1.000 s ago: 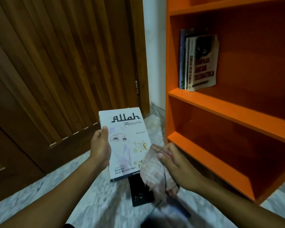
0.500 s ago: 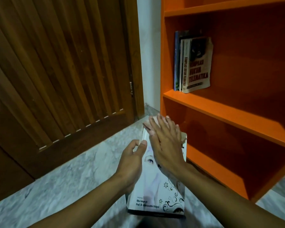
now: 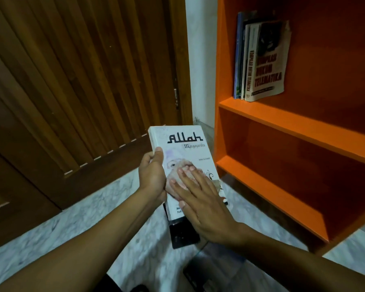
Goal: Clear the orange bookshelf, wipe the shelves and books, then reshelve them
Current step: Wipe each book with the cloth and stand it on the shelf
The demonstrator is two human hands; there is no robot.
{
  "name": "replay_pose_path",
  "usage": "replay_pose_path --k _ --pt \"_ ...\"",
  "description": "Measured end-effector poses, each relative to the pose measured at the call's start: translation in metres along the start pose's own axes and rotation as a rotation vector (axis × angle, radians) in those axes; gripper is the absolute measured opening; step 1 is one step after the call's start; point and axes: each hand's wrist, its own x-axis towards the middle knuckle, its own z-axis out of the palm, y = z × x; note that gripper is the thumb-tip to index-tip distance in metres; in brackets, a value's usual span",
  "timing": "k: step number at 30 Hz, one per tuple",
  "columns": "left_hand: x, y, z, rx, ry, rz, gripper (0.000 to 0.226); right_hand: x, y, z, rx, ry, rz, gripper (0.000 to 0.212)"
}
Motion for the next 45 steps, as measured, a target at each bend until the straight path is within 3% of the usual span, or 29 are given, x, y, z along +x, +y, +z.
replay_pose_path --k 3,7,13,16,21,24,28,31,33,36,40,42,45 --pt "0.005 0.006 -0.008 -0.038 0.049 0.014 0.031 -0.008 0.0 0.003 0.023 -0.019 -0.145 0.059" --pt "0.008 0.012 -0.017 -0.079 0.071 -0.002 0.035 -0.011 0.008 0.007 0.057 0.003 -0.354 0.048" --pt "0.017 0.021 -0.033 -0.093 0.111 0.017 0.037 -0.009 0.019 -0.003 0.096 -0.029 -0.488 0.034" --pt "0.022 0.025 -0.04 -0.084 0.125 0.052 0.033 -0.005 0.021 -0.017 0.308 -0.03 -0.281 0.035" --pt "0.023 0.027 -0.051 -0.067 0.135 0.083 0.03 0.008 0.029 -0.051 0.867 0.078 0.506 0.029" --pt "0.024 0.027 -0.053 -0.104 0.086 0.081 0.033 0.008 0.047 -0.053 0.943 0.098 0.828 0.024" --pt "0.021 0.026 -0.046 -0.115 -0.021 0.067 0.034 0.011 0.041 -0.057 1.016 -0.027 0.789 0.045" --pt "0.014 0.024 -0.036 -0.083 -0.116 0.062 0.034 0.012 0.032 -0.065 1.111 -0.176 0.687 0.041" --pt "0.01 0.023 -0.031 -0.05 -0.172 0.057 0.035 0.012 0.031 -0.067 1.18 -0.187 0.679 0.041" --pt "0.007 0.029 -0.029 0.057 -0.237 0.067 0.028 0.015 0.033 -0.077 1.271 -0.103 0.716 0.035" --pt "0.001 0.045 -0.037 0.415 -0.47 -0.031 0.033 0.027 0.049 -0.097 1.272 0.064 0.721 0.051" --pt "0.0 0.051 -0.035 0.48 -0.58 -0.11 0.036 0.029 0.058 -0.111 1.292 0.114 0.712 0.043" --pt "0.004 0.06 -0.017 0.468 -0.616 -0.107 0.043 0.033 0.065 -0.136 1.242 0.116 0.667 0.031"
